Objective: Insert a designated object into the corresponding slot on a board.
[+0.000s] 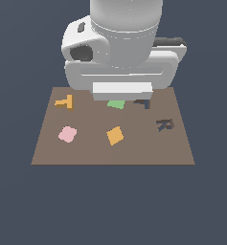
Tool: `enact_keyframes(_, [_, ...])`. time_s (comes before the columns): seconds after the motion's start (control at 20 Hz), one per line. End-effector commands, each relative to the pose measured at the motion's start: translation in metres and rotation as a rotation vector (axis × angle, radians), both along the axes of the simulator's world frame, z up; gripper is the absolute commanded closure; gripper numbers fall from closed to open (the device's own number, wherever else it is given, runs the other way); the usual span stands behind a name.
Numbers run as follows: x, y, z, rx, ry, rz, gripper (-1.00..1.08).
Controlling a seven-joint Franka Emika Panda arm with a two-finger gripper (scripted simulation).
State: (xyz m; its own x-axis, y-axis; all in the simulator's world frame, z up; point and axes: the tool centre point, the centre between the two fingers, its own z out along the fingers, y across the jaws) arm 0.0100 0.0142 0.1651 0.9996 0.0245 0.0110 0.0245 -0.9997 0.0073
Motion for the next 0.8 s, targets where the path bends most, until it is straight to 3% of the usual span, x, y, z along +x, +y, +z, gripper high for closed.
enact_keyframes(0.0, [0.0,0.0,0.0,0.0,0.0,0.0,-0.92])
enact_keyframes(0.35, [-0.007,-0.013,-0.008,0.0,0.001,0.01,-0.92])
enact_keyframes(0.75, [-0.029,-0.06,-0.037,0.002,0.004,0.043,-0.92])
